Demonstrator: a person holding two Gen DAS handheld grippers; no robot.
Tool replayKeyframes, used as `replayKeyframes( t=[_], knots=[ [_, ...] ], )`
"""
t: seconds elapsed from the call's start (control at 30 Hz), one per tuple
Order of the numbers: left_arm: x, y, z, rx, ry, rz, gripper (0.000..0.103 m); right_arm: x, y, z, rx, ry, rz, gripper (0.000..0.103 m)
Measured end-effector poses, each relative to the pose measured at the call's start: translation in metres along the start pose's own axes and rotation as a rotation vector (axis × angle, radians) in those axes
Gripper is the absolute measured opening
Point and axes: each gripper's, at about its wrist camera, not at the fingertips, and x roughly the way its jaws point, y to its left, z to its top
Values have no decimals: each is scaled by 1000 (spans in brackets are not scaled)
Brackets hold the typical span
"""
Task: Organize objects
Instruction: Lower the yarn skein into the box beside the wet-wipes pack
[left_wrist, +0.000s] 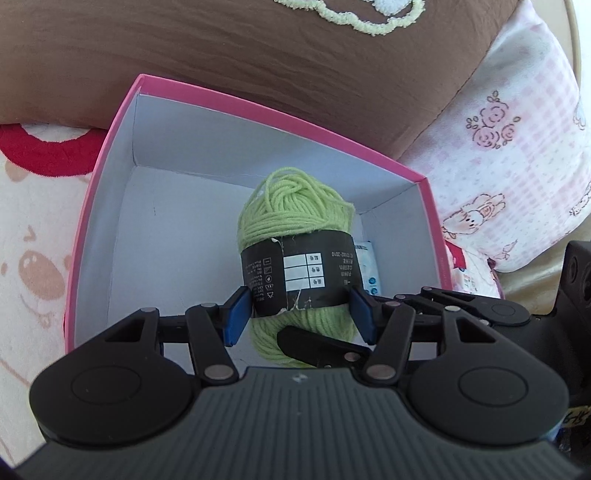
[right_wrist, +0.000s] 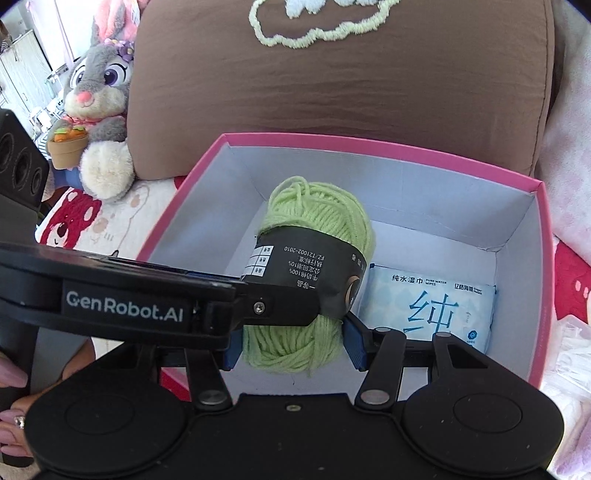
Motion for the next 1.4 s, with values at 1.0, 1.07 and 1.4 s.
replayKeyframes(
  t=[1.0,1.07,1.4],
  knots=[
    [36,12,3,6,-26,45,55,33,-29,5,73,62,7,55],
    [33,8,5,30,-23,64,55,34,-26,4,55,56,-2,55],
    [23,14,8,9,-36,29,52,37,-37,5,146,37,17,56]
  ],
)
